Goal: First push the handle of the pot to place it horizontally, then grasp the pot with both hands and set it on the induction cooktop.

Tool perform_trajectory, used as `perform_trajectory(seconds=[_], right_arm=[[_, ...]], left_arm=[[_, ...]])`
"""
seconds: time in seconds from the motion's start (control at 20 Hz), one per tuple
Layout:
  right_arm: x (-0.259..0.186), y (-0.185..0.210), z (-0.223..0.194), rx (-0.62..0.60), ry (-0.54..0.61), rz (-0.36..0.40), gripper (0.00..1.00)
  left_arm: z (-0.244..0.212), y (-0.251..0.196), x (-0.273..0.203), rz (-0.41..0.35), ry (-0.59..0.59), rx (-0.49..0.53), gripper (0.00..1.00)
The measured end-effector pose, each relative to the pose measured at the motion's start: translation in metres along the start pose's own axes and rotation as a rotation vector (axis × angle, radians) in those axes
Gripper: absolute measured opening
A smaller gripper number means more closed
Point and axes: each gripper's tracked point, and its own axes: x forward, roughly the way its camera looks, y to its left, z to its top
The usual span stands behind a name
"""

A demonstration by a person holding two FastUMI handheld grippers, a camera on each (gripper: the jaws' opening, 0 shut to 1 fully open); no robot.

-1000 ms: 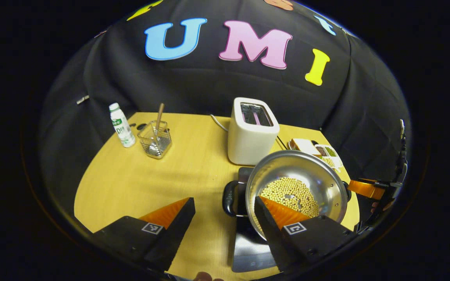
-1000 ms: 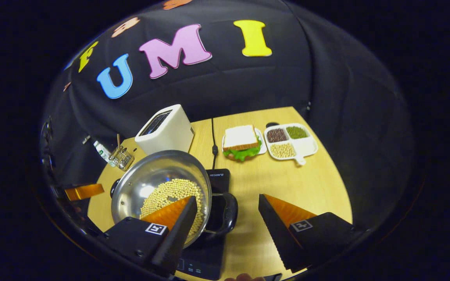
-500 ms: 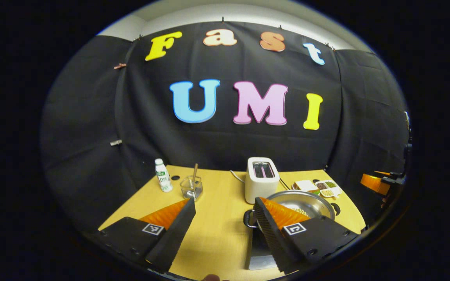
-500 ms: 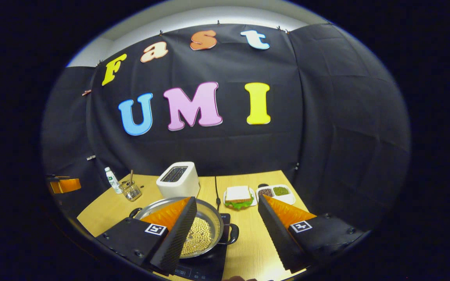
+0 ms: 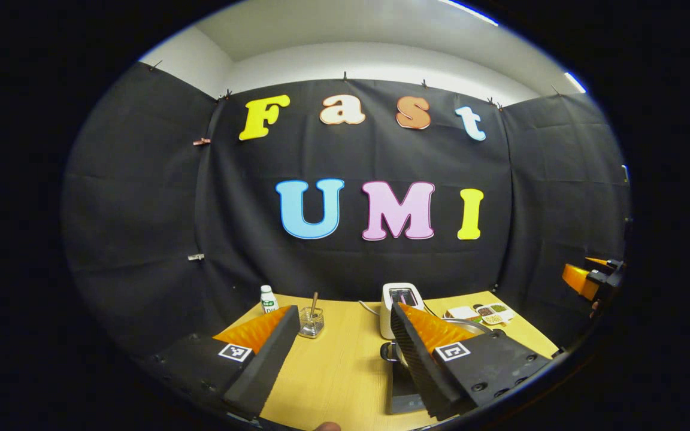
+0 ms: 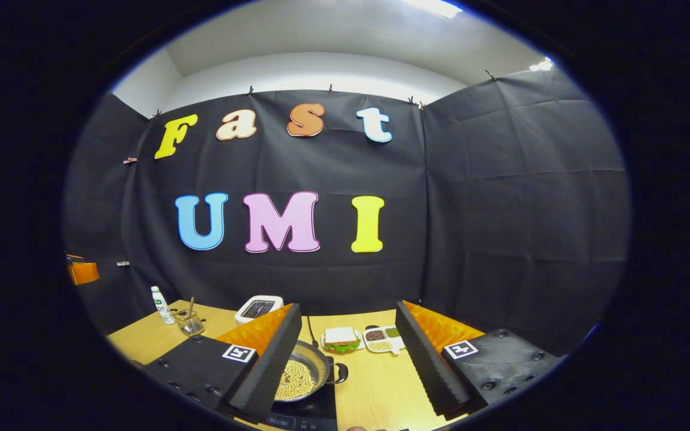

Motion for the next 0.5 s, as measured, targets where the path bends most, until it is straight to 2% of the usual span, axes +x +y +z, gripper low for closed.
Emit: perform_trajectory(seconds=[0.15, 0.25, 0.5], right_arm=[[-0.015, 0.000, -0.013, -0.013, 0.048, -0.010, 0.98], [-0.019, -0.010, -0.017, -0.035, 0.064, -0.045, 0.98], [-0.014, 0.008, -0.010, -0.019, 0.066, -0.034, 0.98]], left_arm=[[0.001, -0.001, -0.021, -0.020, -0.007, 0.022, 0.95], [-0.008, 0.000, -0.033, -0.035, 0.015, 0.014, 0.95], [-0.018, 0.017, -0.049, -0.032, 0.043, -0.001, 0.94]])
